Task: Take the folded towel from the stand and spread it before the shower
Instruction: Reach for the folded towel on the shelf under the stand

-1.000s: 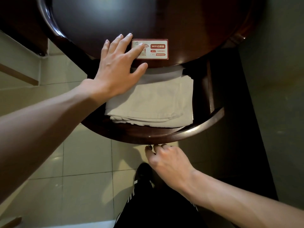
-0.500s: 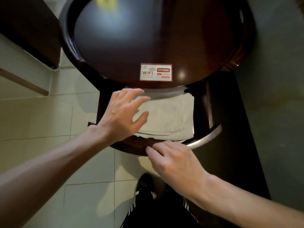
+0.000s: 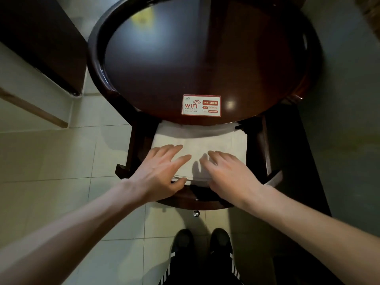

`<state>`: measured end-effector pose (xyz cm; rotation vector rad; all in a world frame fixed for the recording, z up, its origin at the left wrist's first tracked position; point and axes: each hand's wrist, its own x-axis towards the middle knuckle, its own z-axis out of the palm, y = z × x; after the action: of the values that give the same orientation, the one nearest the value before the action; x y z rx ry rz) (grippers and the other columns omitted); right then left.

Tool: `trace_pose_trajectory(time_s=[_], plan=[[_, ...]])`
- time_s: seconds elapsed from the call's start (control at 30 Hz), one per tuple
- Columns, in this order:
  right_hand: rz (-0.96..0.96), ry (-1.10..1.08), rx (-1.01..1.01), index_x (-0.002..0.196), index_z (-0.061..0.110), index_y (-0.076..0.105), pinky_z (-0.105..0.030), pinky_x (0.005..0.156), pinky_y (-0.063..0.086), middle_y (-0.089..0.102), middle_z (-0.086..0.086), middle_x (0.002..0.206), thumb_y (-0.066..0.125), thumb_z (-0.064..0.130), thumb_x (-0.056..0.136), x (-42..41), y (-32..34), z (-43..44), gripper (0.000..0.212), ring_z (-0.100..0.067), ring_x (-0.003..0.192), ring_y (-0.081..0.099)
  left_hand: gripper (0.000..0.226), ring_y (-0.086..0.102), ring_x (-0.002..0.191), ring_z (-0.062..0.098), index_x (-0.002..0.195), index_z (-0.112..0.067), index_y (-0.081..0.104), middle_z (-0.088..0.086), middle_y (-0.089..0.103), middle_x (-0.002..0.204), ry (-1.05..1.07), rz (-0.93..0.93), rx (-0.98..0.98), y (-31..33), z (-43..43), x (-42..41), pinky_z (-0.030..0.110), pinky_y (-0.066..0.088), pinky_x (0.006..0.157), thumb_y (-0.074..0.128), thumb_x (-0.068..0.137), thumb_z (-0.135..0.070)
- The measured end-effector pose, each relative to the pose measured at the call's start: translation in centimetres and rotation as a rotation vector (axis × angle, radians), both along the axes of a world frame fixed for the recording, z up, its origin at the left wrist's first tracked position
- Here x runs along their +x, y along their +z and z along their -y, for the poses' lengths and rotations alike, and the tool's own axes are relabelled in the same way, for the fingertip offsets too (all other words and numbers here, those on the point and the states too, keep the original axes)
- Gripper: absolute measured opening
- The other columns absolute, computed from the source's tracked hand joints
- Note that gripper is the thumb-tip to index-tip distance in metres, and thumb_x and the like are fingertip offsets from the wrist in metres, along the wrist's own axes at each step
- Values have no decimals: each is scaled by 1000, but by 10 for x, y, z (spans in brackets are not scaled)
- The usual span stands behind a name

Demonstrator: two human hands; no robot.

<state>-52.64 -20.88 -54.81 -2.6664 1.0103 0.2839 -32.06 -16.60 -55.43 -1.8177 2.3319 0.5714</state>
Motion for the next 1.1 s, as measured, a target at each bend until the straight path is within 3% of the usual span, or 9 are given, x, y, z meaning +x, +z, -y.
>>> trace_pose_trajectory(time_s=[0.13,0.27,0.5,0.73,0.93,1.1], plan=[[-59,21,9,132,14,44,-39,106,34,44,-13,137,60,23,83,3,-15,17,52,-32,125,42,76,1,146,24,150,-37,13,3,3,161,-16,88,191,-13,8,3,45,3,116,51,86,-56],[-122,58,1,128,11,46,-41,102,36,41,-15,135,62,24,80,6,-26,18,52,-35,122,40,84,-5,146,24,149,-40,8,1,-4,161,18,99,271,-23,12,0,50,1,116,57,83,-54],[-206,83,-64,127,8,39,-43,90,38,35,-20,132,67,24,74,16,-33,16,62,-37,113,39,83,0,144,26,148,-41,13,2,1,160,42,125,209,-33,14,-5,52,10,112,63,82,-43],[-332,113,-131,136,7,21,-47,97,34,23,-26,138,68,27,76,26,-38,14,79,-41,123,31,82,5,143,24,147,-41,19,1,7,159,57,108,169,-32,17,-4,51,15,110,62,83,-15],[-289,62,-96,130,7,36,-44,87,41,40,-20,132,52,16,90,34,-34,15,44,-39,114,43,78,6,142,24,146,-40,23,0,11,159,64,72,139,-35,15,1,50,15,111,63,81,-25],[-158,12,-9,129,10,42,-41,83,42,49,-13,125,42,30,88,28,-25,17,45,-35,105,49,83,7,142,22,146,-40,22,0,15,158,65,53,97,-39,14,2,50,5,113,67,76,-40]])
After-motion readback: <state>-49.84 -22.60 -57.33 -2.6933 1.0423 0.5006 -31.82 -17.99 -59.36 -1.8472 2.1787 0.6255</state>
